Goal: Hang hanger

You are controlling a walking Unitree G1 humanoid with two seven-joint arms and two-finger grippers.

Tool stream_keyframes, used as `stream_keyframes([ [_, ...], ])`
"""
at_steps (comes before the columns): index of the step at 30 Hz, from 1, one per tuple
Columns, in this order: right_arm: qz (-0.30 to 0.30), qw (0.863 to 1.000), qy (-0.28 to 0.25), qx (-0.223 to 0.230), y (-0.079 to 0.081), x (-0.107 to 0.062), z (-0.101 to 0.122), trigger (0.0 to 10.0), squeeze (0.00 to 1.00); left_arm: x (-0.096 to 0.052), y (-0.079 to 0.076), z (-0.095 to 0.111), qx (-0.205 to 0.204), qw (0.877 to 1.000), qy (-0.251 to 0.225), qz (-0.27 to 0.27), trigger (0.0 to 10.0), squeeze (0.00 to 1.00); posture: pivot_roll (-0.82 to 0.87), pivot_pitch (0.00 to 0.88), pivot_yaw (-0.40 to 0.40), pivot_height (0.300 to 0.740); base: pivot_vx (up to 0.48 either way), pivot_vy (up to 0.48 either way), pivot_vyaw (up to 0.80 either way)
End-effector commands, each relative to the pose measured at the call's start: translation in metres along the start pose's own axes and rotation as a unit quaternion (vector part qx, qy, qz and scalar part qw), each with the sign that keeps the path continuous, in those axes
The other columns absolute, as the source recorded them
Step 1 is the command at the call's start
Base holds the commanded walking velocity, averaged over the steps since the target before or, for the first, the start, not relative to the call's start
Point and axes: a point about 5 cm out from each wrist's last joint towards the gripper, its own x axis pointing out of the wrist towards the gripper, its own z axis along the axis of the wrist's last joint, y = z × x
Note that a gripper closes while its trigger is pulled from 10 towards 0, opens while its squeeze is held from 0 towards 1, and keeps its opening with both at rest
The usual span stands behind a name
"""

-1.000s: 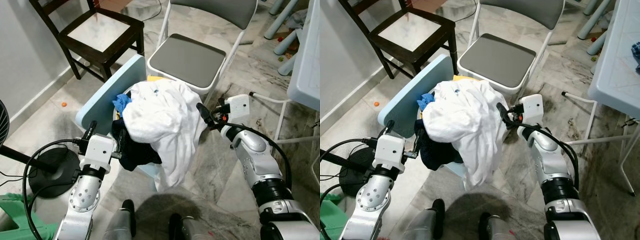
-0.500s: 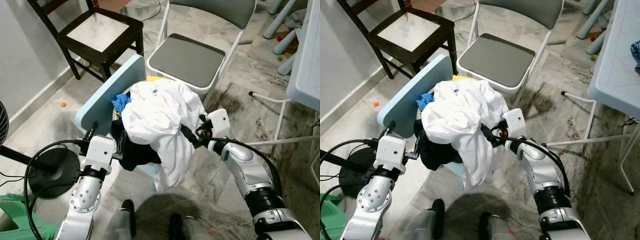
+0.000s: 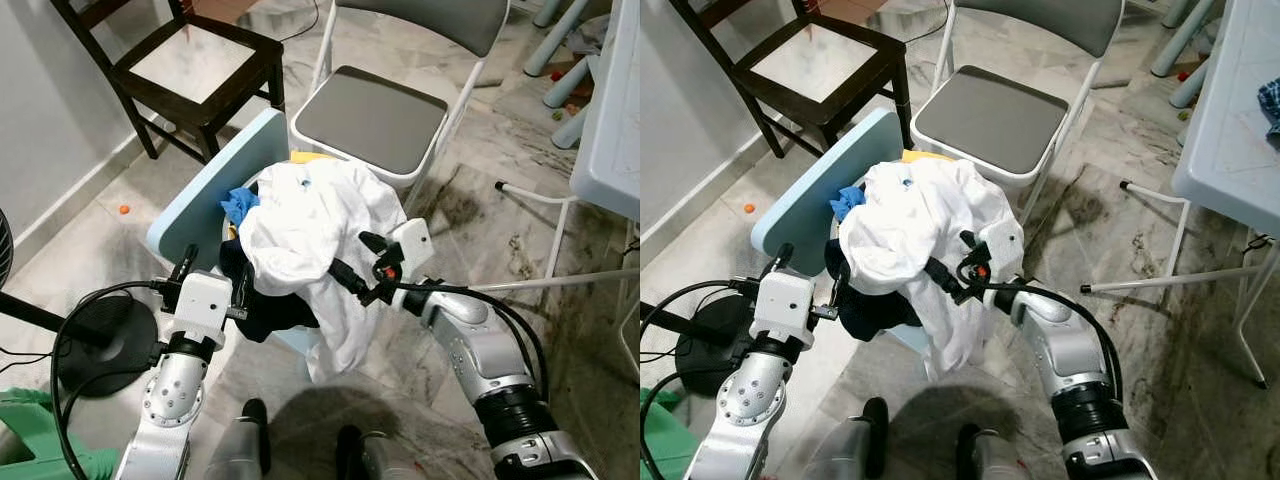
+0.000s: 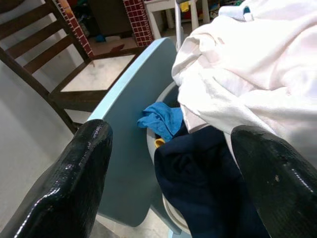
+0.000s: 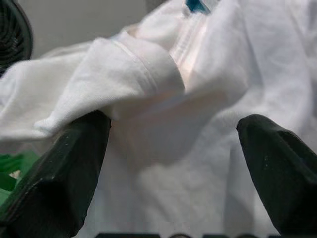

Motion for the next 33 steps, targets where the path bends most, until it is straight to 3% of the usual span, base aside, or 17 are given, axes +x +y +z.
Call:
stream_keyframes([
  [1, 0.016, 1.000, -0.001, 0.012, 0.010, 0.000, -0.004, 10.0, 0.85, -0.005, -0.003, -0.006, 0.002, 1.000, 0.018, -0.003, 10.0, 0.00, 0.29, 0.336, -0.078, 0.740, 0.000, 0.000, 0.00],
  [10, 0.030, 0.999, -0.023, 0.022, 0.022, 0.005, -0.001, 10.0, 0.73, -0.004, -0.004, -0.005, 0.002, 1.000, 0.017, -0.006, 10.0, 0.00, 0.29, 0.336, -0.076, 0.740, 0.000, 0.000, 0.00],
  [11, 0.028, 0.999, -0.030, 0.026, 0.022, 0.005, 0.000, 10.0, 0.38, -0.003, -0.005, -0.003, 0.002, 1.000, 0.015, -0.009, 10.0, 0.00, 0.29, 0.337, -0.076, 0.740, 0.000, 0.000, 0.00],
  [12, 0.029, 0.999, -0.037, 0.025, 0.023, 0.005, 0.001, 10.0, 0.16, -0.001, -0.006, -0.001, 0.004, 1.000, 0.009, -0.014, 10.0, 0.00, 0.29, 0.337, -0.077, 0.740, 0.000, 0.000, 0.00],
  [16, 0.026, 0.999, -0.041, 0.017, 0.024, 0.005, 0.001, 10.0, 0.11, 0.000, -0.007, 0.003, 0.007, 1.000, 0.003, -0.021, 10.0, 0.00, 0.29, 0.338, -0.077, 0.740, 0.000, 0.000, 0.00],
  [19, -0.015, 0.999, -0.034, -0.034, 0.019, 0.007, 0.001, 10.0, 0.00, 0.001, -0.008, 0.002, 0.005, 1.000, 0.005, -0.026, 10.0, 0.00, 0.29, 0.339, -0.076, 0.740, 0.000, 0.000, 0.00],
  [21, -0.069, 0.994, -0.034, -0.074, 0.009, 0.008, 0.002, 10.0, 0.00, 0.001, -0.011, 0.003, -0.005, 0.999, -0.001, -0.039, 10.0, 0.00, 0.29, 0.338, -0.076, 0.740, 0.000, 0.000, 0.00],
  [24, -0.097, 0.992, -0.038, -0.077, 0.003, 0.008, 0.005, 10.0, 0.00, 0.002, -0.013, 0.008, -0.019, 0.999, -0.014, -0.046, 10.0, 0.00, 0.29, 0.337, -0.077, 0.740, 0.000, 0.000, 0.00],
  [27, -0.109, 0.990, -0.032, -0.081, -0.001, 0.007, 0.004, 10.0, 0.00, 0.009, -0.014, 0.027, -0.048, 0.996, -0.050, -0.056, 10.0, 0.00, 0.29, 0.335, -0.078, 0.740, 0.000, 0.000, 0.00],
  [33, -0.113, 0.989, -0.031, -0.086, -0.001, 0.006, 0.001, 10.0, 0.00, 0.014, -0.007, 0.044, -0.023, 0.996, -0.082, -0.042, 10.0, 0.00, 0.29, 0.333, -0.078, 0.740, 0.000, 0.000, 0.00],
])
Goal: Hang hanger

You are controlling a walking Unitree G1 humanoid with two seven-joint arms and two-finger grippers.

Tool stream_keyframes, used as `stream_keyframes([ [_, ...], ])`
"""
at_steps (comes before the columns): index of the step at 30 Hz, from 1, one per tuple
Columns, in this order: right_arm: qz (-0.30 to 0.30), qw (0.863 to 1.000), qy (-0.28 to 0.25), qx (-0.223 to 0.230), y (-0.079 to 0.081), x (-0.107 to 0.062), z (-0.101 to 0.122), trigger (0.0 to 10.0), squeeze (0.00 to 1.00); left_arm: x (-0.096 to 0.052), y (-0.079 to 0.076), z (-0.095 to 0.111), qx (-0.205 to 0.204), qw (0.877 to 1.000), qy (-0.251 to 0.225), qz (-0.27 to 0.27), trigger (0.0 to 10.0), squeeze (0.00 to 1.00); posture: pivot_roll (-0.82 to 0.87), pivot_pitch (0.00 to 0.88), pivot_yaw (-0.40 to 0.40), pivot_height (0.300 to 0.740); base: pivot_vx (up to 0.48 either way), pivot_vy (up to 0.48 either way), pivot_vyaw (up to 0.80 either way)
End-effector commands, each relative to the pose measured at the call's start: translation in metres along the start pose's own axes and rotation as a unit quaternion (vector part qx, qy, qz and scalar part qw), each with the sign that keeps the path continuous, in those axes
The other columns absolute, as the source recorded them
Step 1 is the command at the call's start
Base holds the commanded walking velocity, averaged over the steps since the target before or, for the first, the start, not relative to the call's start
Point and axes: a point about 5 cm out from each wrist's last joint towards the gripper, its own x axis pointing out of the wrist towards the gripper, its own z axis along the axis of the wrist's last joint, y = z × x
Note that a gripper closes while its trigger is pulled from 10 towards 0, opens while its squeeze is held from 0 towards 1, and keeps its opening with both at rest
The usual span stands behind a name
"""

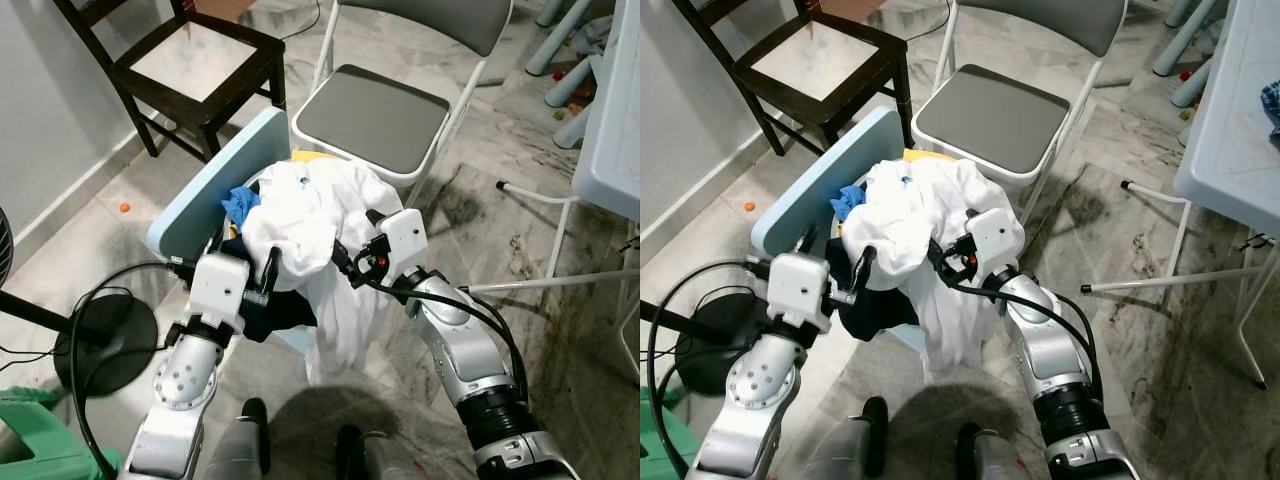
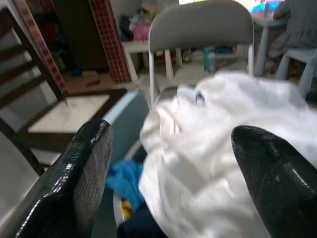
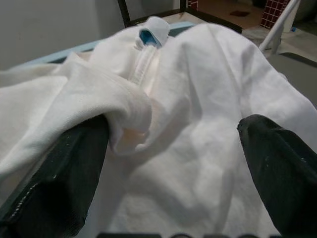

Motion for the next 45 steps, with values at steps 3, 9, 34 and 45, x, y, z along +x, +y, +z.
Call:
stream_keyframes([
  [3, -0.026, 1.000, 0.008, -0.014, -0.005, -0.002, -0.007, 10.0, 0.00, 0.000, 0.009, 0.010, 0.021, 0.999, -0.012, 0.021, 10.0, 0.00, 0.29, 0.333, -0.079, 0.740, 0.000, 0.000, 0.00],
  [9, -0.091, 0.994, 0.014, -0.058, -0.024, -0.005, -0.007, 10.0, 0.00, 0.007, 0.000, 0.009, -0.041, 0.999, 0.009, -0.014, 10.0, 0.00, 0.29, 0.334, -0.081, 0.740, 0.000, 0.000, 0.00],
  [34, -0.228, 0.965, -0.012, -0.127, -0.075, -0.038, 0.006, 10.0, 0.00, 0.038, -0.060, 0.007, -0.112, 0.980, 0.033, -0.163, 10.0, 0.00, 0.22, 0.326, -0.067, 0.740, 0.000, 0.000, 0.00],
  [45, -0.220, 0.967, -0.003, -0.128, -0.072, -0.038, 0.002, 10.0, 0.00, 0.022, -0.072, -0.019, -0.102, 0.972, 0.099, -0.188, 10.0, 0.00, 0.21, 0.329, -0.076, 0.740, 0.000, 0.000, 0.00],
])
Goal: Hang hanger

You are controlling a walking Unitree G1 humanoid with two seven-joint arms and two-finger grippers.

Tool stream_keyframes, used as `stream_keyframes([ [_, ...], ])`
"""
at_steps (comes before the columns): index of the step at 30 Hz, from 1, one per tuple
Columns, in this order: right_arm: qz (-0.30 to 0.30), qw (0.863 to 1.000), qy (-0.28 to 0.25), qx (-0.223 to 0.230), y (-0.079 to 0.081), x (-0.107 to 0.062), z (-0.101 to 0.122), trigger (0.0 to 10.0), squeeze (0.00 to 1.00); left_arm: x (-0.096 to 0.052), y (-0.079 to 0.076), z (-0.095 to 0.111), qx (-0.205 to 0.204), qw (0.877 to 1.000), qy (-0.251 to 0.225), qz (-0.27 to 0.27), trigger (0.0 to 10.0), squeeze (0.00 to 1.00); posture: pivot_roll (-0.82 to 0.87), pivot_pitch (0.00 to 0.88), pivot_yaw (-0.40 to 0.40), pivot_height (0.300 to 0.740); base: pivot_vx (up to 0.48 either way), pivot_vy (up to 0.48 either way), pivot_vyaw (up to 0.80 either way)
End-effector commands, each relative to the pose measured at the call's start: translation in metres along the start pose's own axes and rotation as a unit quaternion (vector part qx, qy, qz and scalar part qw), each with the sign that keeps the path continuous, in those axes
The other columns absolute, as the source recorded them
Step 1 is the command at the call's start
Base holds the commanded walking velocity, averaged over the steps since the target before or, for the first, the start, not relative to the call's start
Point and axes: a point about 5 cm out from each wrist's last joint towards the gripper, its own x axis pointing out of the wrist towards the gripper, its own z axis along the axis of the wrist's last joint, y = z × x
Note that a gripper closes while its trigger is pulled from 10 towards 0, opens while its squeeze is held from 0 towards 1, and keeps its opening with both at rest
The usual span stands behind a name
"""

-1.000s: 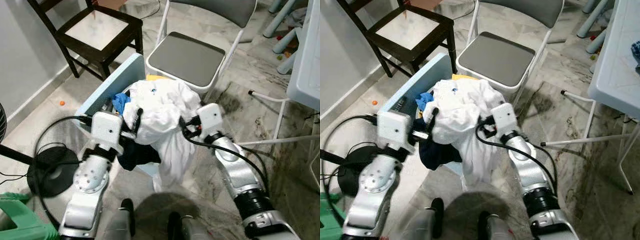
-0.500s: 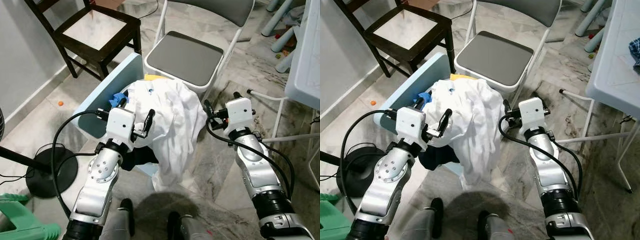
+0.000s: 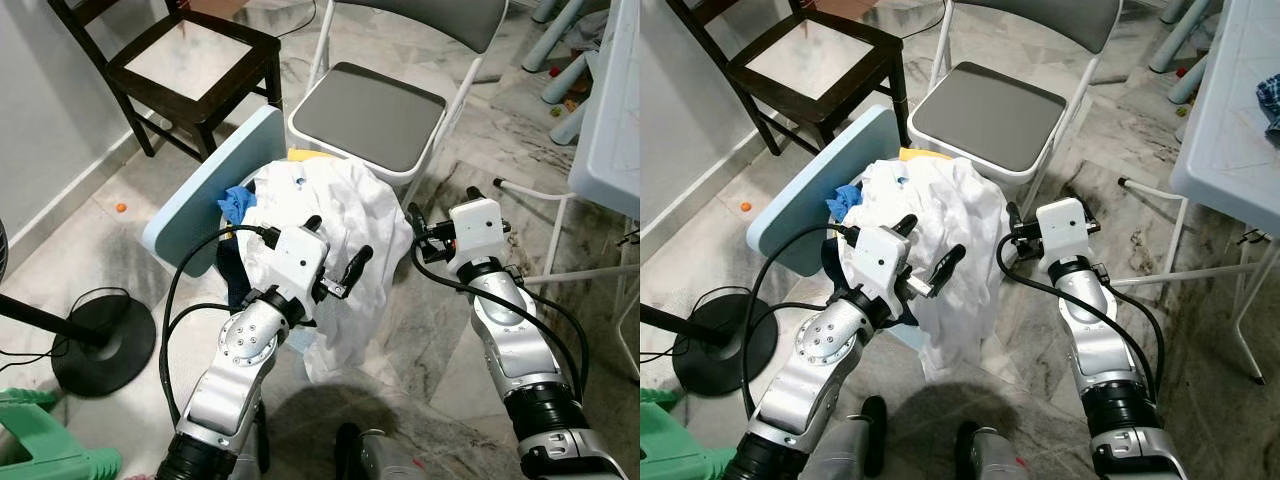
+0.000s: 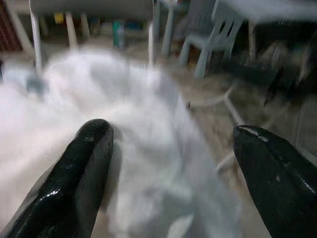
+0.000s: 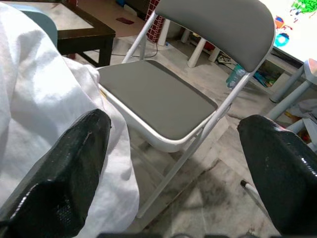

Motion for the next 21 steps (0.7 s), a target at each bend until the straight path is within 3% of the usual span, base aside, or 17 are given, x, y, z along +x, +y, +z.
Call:
stream_keyframes([
  [1, 0.001, 1.000, 0.012, -0.001, 0.001, -0.003, -0.006, 10.0, 0.00, -0.007, 0.005, -0.020, 0.010, 0.999, 0.045, 0.027, 10.0, 0.00, 0.21, 0.328, -0.079, 0.740, 0.000, 0.000, 0.00],
  [4, 0.002, 1.000, 0.012, 0.000, 0.002, -0.003, -0.005, 10.0, 0.00, -0.012, 0.018, -0.031, 0.028, 0.996, 0.062, 0.059, 10.0, 0.00, 0.21, 0.328, -0.081, 0.740, 0.000, 0.000, 0.00],
  [5, 0.003, 1.000, 0.012, 0.000, 0.002, -0.002, -0.005, 10.0, 0.00, -0.013, 0.021, -0.033, 0.032, 0.995, 0.066, 0.067, 8.6, 0.00, 0.22, 0.326, -0.082, 0.740, 0.000, 0.000, 0.00],
  [6, 0.003, 1.000, 0.012, 0.000, 0.002, -0.002, -0.005, 10.0, 0.00, -0.013, 0.023, -0.034, 0.034, 0.994, 0.068, 0.072, 8.6, 0.00, 0.22, 0.326, -0.083, 0.740, 0.000, 0.000, 0.00],
  [7, 0.005, 1.000, 0.011, 0.000, 0.003, -0.001, -0.004, 10.0, 0.00, -0.015, 0.029, -0.036, 0.033, 0.993, 0.070, 0.086, 0.0, 0.00, 0.22, 0.326, -0.084, 0.740, 0.000, 0.000, 0.00],
  [10, 0.006, 1.000, 0.010, 0.001, 0.004, -0.001, -0.004, 10.0, 0.00, -0.016, 0.036, -0.036, 0.039, 0.992, 0.069, 0.099, 0.0, 0.00, 0.22, 0.324, -0.086, 0.740, 0.000, 0.000, 0.00],
  [12, 0.007, 1.000, 0.009, 0.001, 0.005, 0.000, -0.004, 10.0, 0.00, -0.019, 0.051, -0.031, 0.057, 0.986, 0.055, 0.144, 0.0, 0.00, 0.23, 0.325, -0.085, 0.740, 0.000, 0.000, 0.00],
  [16, 0.007, 1.000, 0.010, 0.001, 0.005, -0.001, -0.004, 10.0, 0.00, -0.030, 0.067, -0.026, 0.065, 0.976, 0.041, 0.204, 0.0, 0.00, 0.23, 0.328, -0.085, 0.740, 0.000, 0.000, 0.00],
  [21, 0.008, 1.000, 0.011, 0.002, 0.006, -0.001, -0.005, 10.0, 0.00, -0.045, 0.073, -0.029, 0.064, 0.969, 0.038, 0.234, 0.0, 0.00, 0.24, 0.333, -0.084, 0.740, 0.000, 0.000, 0.00],
])
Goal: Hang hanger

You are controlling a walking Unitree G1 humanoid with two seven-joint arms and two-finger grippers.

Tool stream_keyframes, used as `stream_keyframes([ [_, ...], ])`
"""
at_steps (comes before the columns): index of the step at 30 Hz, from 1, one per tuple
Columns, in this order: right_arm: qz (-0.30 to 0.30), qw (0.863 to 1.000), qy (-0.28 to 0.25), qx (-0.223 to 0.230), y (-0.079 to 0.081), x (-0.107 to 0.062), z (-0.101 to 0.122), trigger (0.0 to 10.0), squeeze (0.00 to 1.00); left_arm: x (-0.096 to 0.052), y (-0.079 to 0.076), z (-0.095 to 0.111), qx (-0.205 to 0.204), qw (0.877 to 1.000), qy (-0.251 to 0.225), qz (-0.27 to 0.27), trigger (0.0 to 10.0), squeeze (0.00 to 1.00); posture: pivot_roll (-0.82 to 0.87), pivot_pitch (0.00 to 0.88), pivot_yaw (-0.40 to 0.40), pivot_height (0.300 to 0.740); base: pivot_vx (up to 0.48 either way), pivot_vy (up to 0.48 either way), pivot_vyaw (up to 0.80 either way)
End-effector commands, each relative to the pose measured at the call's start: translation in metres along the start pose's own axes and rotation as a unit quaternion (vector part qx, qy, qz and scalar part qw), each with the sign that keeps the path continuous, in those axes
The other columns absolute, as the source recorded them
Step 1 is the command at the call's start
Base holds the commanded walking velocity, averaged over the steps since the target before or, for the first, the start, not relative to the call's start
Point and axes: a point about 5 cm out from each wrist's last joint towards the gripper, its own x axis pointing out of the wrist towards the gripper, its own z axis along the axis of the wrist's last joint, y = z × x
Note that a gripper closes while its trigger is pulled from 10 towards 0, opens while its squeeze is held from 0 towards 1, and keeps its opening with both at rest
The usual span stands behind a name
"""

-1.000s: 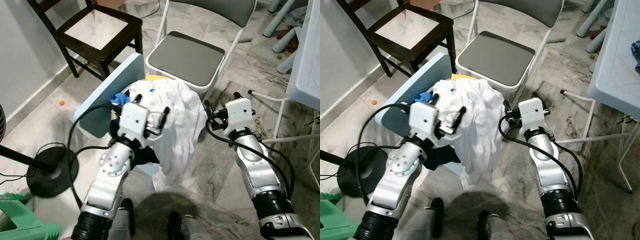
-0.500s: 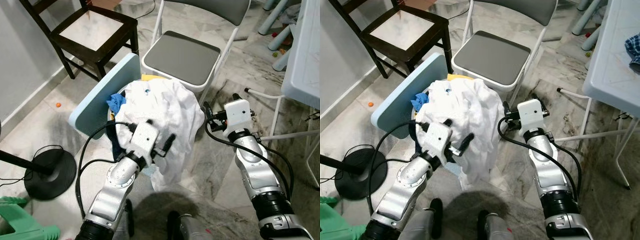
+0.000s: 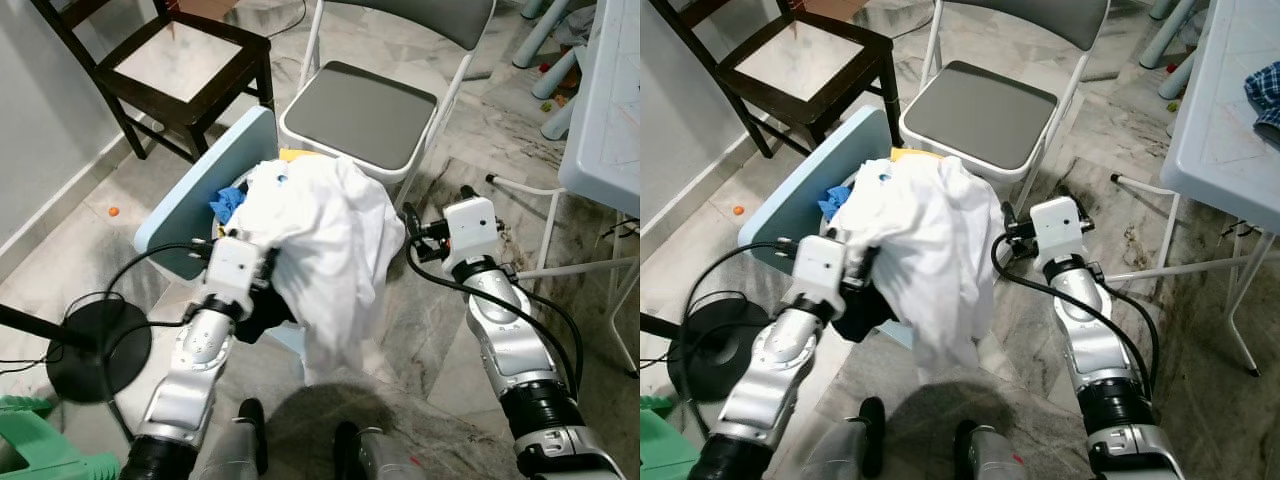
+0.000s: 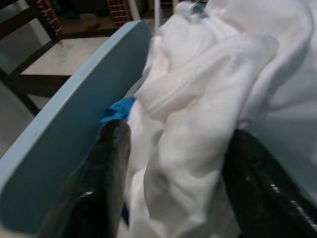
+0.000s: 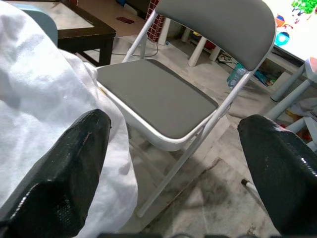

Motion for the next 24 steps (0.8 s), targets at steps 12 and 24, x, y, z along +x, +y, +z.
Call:
stream_keyframes([
  [12, 0.008, 1.000, 0.015, 0.002, 0.005, -0.001, -0.008, 10.0, 0.00, -0.021, -0.010, -0.004, -0.009, 1.000, -0.009, -0.005, 3.6, 0.00, 0.25, 0.330, -0.089, 0.740, 0.000, 0.000, 0.00],
  [24, 0.012, 1.000, 0.017, -0.001, 0.005, 0.000, -0.009, 10.0, 0.00, -0.018, 0.016, 0.034, 0.013, 0.994, -0.094, 0.059, 10.0, 1.00, 0.25, 0.330, -0.097, 0.740, 0.000, 0.000, 0.00],
])
